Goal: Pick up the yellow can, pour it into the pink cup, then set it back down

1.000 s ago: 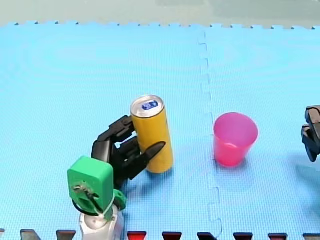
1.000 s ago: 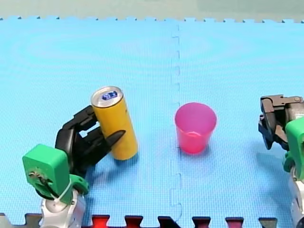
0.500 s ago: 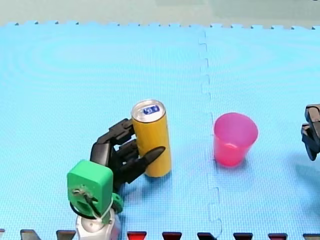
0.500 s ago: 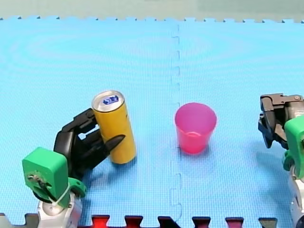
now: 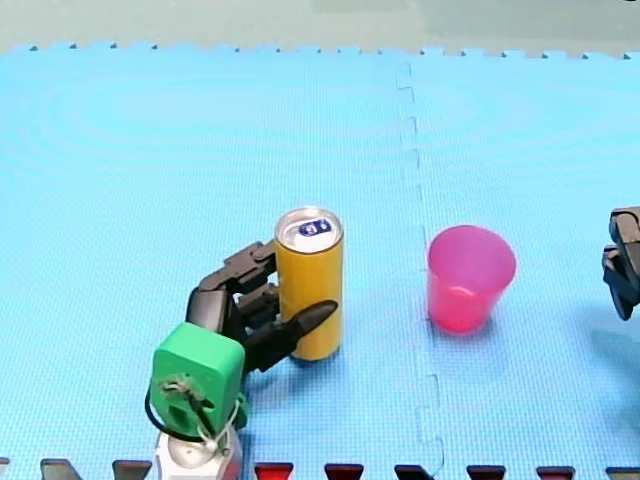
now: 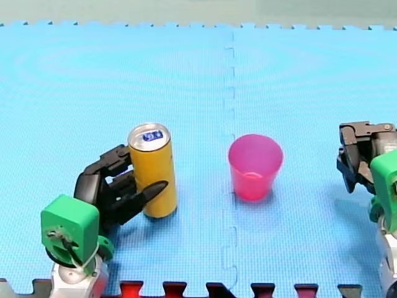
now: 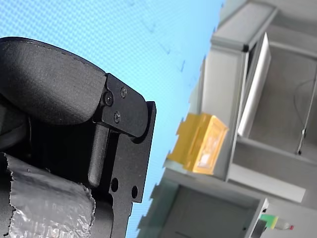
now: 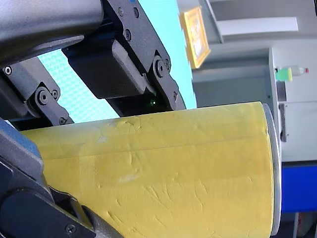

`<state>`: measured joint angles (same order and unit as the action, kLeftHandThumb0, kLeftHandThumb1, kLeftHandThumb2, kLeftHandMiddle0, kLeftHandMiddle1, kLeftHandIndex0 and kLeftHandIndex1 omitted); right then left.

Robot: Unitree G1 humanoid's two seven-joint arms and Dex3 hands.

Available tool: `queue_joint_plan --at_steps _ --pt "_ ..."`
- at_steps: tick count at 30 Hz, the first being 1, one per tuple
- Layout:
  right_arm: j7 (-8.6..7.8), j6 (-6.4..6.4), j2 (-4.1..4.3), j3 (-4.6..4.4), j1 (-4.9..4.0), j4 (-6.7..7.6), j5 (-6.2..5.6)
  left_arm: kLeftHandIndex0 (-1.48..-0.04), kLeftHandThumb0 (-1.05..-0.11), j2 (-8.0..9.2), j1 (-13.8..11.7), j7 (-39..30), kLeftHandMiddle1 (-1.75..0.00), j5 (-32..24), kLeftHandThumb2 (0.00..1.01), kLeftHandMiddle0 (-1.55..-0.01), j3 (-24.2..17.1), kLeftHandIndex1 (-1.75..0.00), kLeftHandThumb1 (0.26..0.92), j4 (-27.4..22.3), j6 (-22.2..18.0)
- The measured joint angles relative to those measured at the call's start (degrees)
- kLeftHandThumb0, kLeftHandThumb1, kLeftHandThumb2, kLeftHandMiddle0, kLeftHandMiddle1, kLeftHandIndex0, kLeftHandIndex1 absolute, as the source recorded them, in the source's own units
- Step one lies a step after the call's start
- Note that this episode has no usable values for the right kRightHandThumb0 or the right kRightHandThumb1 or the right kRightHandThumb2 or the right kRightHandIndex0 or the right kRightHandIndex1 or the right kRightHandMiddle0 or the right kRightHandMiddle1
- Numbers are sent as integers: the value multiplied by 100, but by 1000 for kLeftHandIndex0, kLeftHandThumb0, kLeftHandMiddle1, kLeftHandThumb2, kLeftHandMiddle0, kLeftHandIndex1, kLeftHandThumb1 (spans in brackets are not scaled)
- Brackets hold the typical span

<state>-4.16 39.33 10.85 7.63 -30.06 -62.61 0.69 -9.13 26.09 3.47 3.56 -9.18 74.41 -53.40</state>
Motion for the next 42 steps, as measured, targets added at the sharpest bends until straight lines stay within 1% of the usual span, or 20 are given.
queue_joint_plan --at_steps 4,9,19,27,29,34,39,42 --pt "-16 0 14 4 4 4 -7 -1167 -385 1 -13 184 -12 91 0 -1310 50 0 812 21 -29" --pt "-43 2 32 11 17 4 -13 -1167 -381 -31 -34 255 -12 107 0 -1313 65 0 811 35 -33" --pt "-53 30 90 4 17 -15 4 -1166 -371 -106 -76 109 -1 -23 0 -1296 -22 0 810 65 -55" --pt "-85 45 102 2 15 -36 3 -1162 -363 -119 -131 -33 0 -68 0 -1284 -56 0 810 68 -101" --pt "-86 48 105 2 12 -46 4 -1094 -370 -117 -136 -79 0 -93 0 -1241 -74 0 809 68 -103" --pt "-92 70 107 2 6 -71 4 -1031 -427 -98 -146 -189 0 -148 0 -1156 -110 1 802 69 -103" --pt "-105 106 109 2 0 -89 3 -962 -438 -66 -160 -735 0 -400 0 -1070 -270 0 777 74 -103" --pt "-107 113 109 2 0 -92 3 -912 -446 -70 -171 -1035 0 -599 0 -978 -411 0 740 80 -97"
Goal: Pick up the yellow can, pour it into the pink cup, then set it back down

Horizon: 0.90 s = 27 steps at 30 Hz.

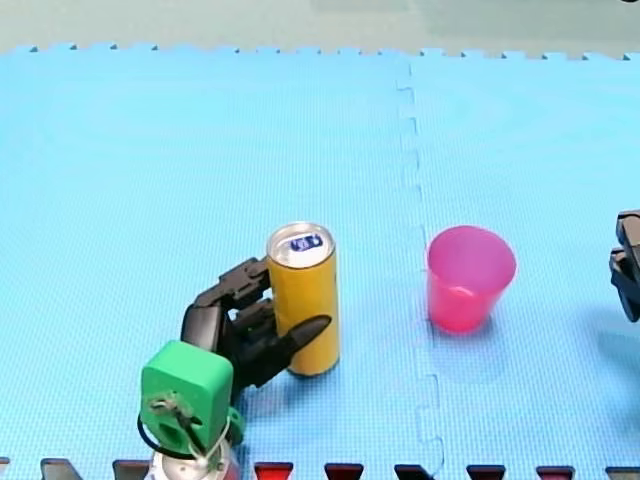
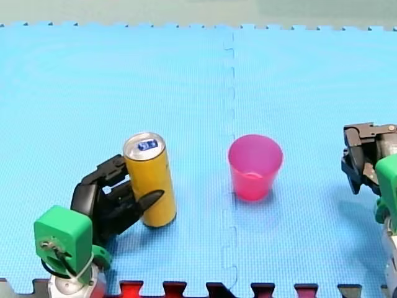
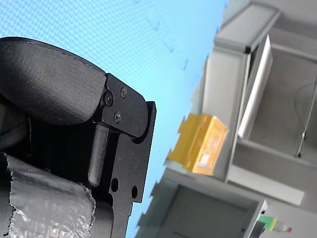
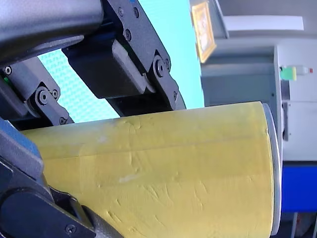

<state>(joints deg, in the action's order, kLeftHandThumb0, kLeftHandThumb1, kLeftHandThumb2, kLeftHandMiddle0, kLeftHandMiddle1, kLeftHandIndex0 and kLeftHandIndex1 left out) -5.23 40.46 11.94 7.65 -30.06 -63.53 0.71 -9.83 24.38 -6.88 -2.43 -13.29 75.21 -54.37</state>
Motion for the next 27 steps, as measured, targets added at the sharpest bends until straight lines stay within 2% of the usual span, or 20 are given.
queue_joint_plan --at_steps 4,6,9,11,15,20,27 --pt "0 0 -1 0 -5 0 -1 -803 -457 31 -22 153 0 106 0 -869 0 1 705 10 -85" --pt "-1 0 -3 0 -8 0 -1 -664 -514 67 -29 441 0 298 0 -771 78 0 667 11 -174" --pt "-1 0 -12 -1 -8 -2 1 -559 -583 126 -34 980 0 682 2 -657 257 0 656 10 -240" --pt "-1 0 -15 -1 -7 -3 1 -518 -664 160 -36 1314 0 921 1 -570 380 0 653 9 -267" --pt "-1 0 -21 -1 -7 -4 1 -420 -777 248 -46 1979 0 1418 2 -510 638 0 654 8 -279" --pt "-1 2 -25 -1 -11 -7 0 -362 -860 433 -63 2847 -2 2016 4 -468 1017 0 665 15 -279" --pt "-2 21 -25 1 -36 -9 -3 -310 -925 612 -42 3732 0 2527 4 -417 1483 0 674 59 -259"
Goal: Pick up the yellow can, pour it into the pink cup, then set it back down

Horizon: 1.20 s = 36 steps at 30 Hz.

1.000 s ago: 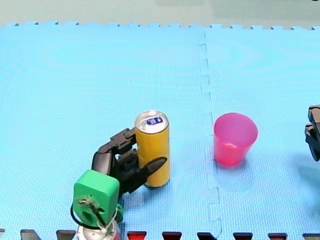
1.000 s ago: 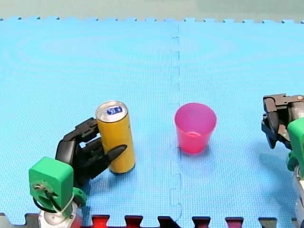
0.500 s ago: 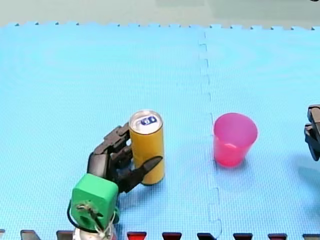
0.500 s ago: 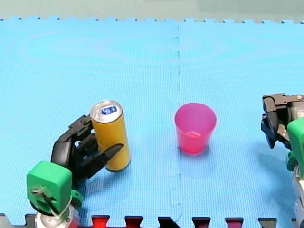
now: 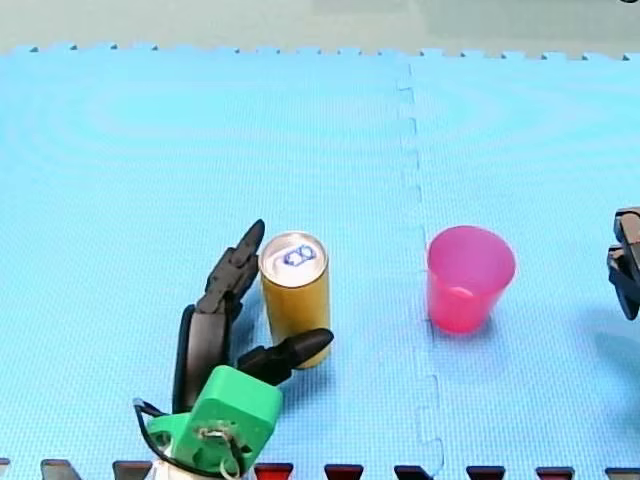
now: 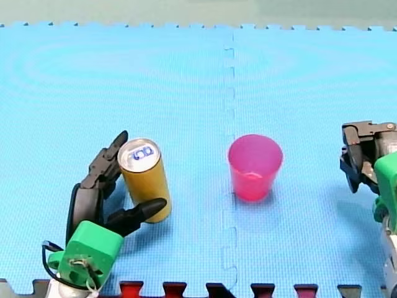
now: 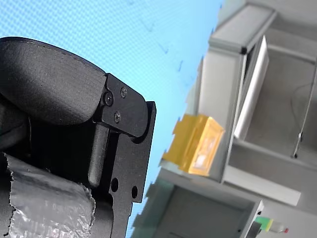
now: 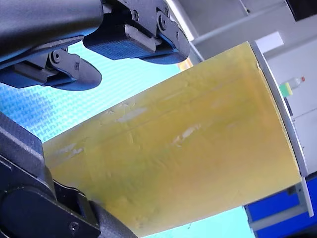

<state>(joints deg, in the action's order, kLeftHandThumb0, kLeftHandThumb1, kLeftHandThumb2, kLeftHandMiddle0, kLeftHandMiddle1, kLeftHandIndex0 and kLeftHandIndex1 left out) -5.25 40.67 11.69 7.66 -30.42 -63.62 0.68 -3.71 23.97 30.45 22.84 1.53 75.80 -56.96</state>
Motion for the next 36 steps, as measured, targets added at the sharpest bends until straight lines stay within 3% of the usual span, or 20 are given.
queue_joint_plan --at_steps 11,18,26,36 --pt "-39 60 8 8 -27 -46 -5 -234 -1041 55 73 169 0 48 20 -353 217 0 749 23 -26" --pt "-70 74 10 20 -53 -99 -10 -166 -1048 100 97 -81 0 -223 33 -305 117 0 814 27 -166" --pt "-85 89 11 35 -66 -133 -12 -160 -1048 138 4 -1324 0 -1114 34 -256 -283 -3 860 -72 -767" --pt "-197 110 13 69 -86 -169 -45 -172 -1048 69 -170 -3057 0 -2101 29 -237 -737 -6 891 -202 -866"
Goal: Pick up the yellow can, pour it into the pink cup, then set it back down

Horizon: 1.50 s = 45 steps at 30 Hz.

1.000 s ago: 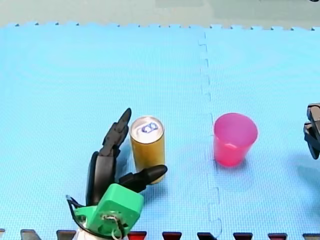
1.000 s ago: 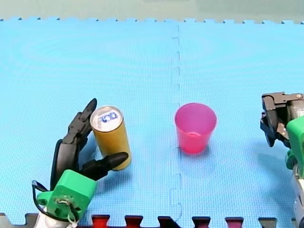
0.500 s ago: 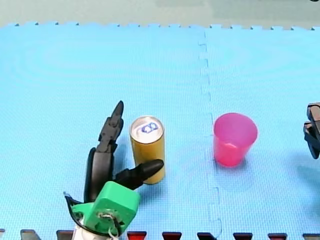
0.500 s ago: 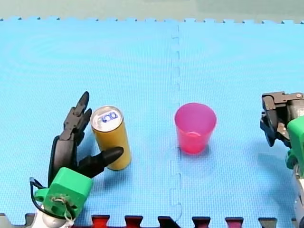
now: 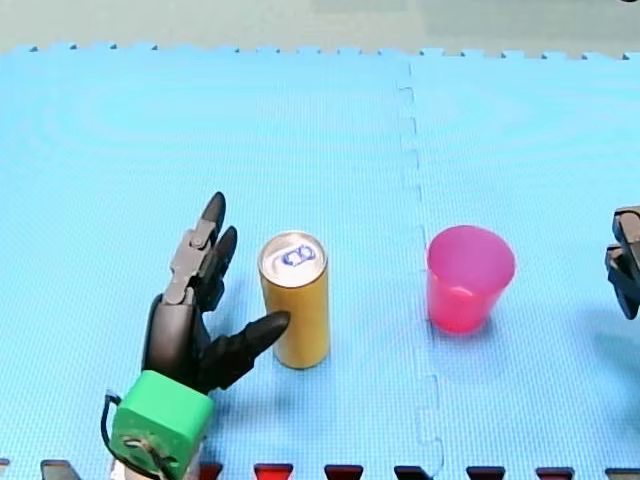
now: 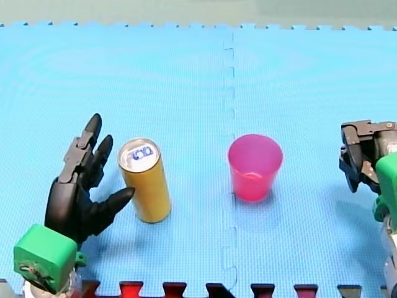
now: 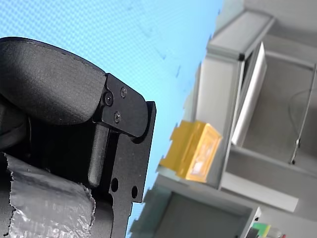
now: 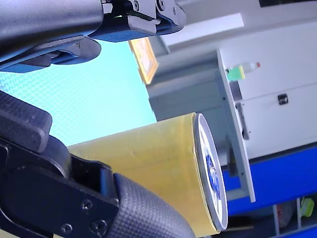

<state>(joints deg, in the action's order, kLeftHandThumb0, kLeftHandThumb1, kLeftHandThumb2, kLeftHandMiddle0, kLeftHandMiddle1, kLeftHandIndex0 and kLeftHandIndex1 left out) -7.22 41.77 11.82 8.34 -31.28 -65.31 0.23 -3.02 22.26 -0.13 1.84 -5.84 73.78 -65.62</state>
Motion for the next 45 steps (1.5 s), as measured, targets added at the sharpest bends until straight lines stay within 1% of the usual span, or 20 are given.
queue_joint_plan --at_steps 4,9,12,17,19,21,29,38,45 --pt "0 5 0 4 -28 -21 0 -174 -1048 12 -20 -293 0 -89 26 -231 -99 -6 896 -34 2" --pt "0 8 0 6 -31 -28 1 -177 -1048 30 -30 -626 0 -160 25 -226 -170 -6 906 -65 30" --pt "0 10 -1 6 -31 -32 2 -180 -1048 26 -36 -1125 0 -393 22 -225 -270 -7 909 -86 106" --pt "0 10 -4 4 -31 -41 5 -195 -1048 29 -40 -2050 -3 -847 22 -231 -459 -12 920 -128 361" --pt "1 8 -4 6 -36 -52 4 -204 -1048 67 -40 -2390 -5 -1012 28 -236 -558 -14 921 -163 450" --pt "2 5 -4 10 -46 -61 3 -210 -1048 112 -40 -2551 -7 -1089 33 -241 -614 -15 921 -187 471" --pt "4 1 -4 13 -61 -93 3 -222 -1048 209 -64 -2576 -15 -987 43 -261 -648 -14 921 -224 472" --pt "-13 -4 -2 28 -78 -132 -1 -228 -1048 331 -135 -2183 -17 -634 46 -273 -536 -12 921 -227 470" --pt "-55 5 8 43 -92 -161 -8 -231 -1048 374 -159 -1929 -17 -434 54 -279 -445 -9 921 -231 469"
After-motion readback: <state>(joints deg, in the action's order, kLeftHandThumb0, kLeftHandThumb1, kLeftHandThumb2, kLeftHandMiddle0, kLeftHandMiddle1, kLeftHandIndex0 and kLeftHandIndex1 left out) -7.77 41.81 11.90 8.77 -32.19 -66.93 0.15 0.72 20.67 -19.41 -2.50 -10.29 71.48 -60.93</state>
